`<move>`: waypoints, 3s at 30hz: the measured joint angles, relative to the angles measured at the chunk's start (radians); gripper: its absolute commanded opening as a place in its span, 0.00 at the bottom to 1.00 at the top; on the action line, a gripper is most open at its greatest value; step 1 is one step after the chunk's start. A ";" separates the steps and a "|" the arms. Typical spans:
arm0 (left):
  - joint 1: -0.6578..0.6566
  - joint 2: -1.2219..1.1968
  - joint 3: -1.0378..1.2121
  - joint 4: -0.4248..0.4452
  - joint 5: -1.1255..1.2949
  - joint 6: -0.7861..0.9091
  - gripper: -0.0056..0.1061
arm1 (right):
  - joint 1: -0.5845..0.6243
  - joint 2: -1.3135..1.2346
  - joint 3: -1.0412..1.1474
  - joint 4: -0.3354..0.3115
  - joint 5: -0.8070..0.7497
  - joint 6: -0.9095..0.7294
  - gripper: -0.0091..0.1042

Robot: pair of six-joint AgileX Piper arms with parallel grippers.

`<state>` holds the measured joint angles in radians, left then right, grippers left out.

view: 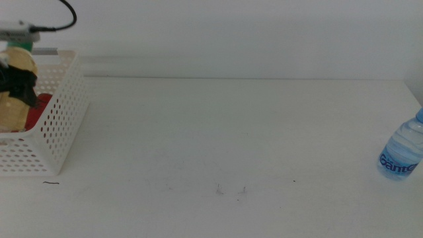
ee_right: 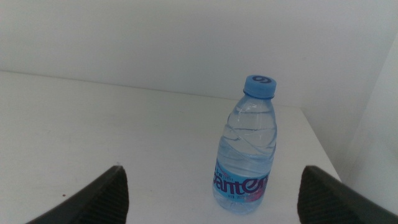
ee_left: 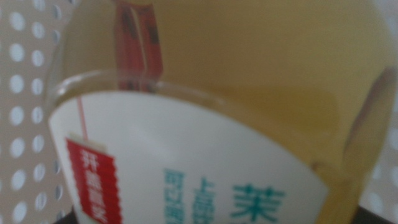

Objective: Use arms to grab the bottles and put them into the dustbin to the left of the table.

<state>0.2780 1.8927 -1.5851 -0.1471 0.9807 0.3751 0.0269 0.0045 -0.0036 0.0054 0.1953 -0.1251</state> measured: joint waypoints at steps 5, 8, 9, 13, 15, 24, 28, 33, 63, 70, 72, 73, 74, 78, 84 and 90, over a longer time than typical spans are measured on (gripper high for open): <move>0.000 0.036 0.000 -0.009 -0.027 0.051 0.30 | 0.000 0.000 0.000 0.000 0.000 0.000 0.85; 0.000 0.037 0.000 -0.018 -0.038 0.063 0.56 | 0.000 0.000 0.000 0.000 0.000 0.000 0.85; 0.000 0.037 0.000 -0.022 -0.040 0.066 0.66 | 0.000 0.000 0.000 0.000 0.000 0.000 0.85; 0.000 0.033 -0.007 -0.029 -0.045 0.074 0.89 | 0.000 0.000 0.000 0.000 0.000 0.000 0.85; 0.000 0.005 -0.013 -0.046 -0.041 0.071 0.89 | 0.000 0.000 0.000 0.000 0.000 0.000 0.85; -0.065 -0.277 0.035 -0.118 0.032 0.062 0.89 | 0.000 0.000 0.000 0.000 0.000 0.000 0.85; -0.143 -0.424 0.087 -0.185 0.016 0.054 0.89 | 0.000 0.000 0.000 0.000 0.000 0.000 0.85; -0.269 -0.587 0.105 -0.215 0.050 0.054 0.89 | 0.000 0.000 0.000 0.000 0.000 0.000 0.85; -1.064 -0.990 0.122 0.186 0.083 -0.319 0.89 | 0.000 0.000 0.000 0.000 0.000 0.000 0.85; -1.064 -0.990 0.122 0.201 0.083 -0.319 0.89 | 0.000 0.000 0.000 0.000 -0.008 0.000 0.85; -1.064 -0.990 0.122 0.201 0.083 -0.319 0.89 | 0.000 0.000 0.000 0.011 -0.042 0.011 0.85; -1.064 -0.990 0.122 0.201 0.083 -0.319 0.89 | 0.000 0.000 0.000 0.011 -0.055 0.013 0.85; -1.064 -0.990 0.122 0.201 0.083 -0.319 0.89 | 0.000 0.000 0.000 0.008 -0.068 0.017 0.85; -1.064 -0.990 0.122 0.212 0.083 -0.319 0.89 | 0.000 0.011 0.000 -0.011 -0.090 0.020 0.85; -1.064 -0.990 0.122 0.239 0.085 -0.319 0.89 | 0.000 0.140 0.000 -0.017 -0.179 0.022 0.85; -1.064 -0.990 0.122 0.240 0.085 -0.319 0.89 | 0.000 0.250 0.000 -0.017 -0.258 0.038 0.85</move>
<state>-0.7864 0.9027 -1.4635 0.0931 1.0656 0.0564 0.0269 0.2545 -0.0036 -0.0116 -0.0623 -0.0867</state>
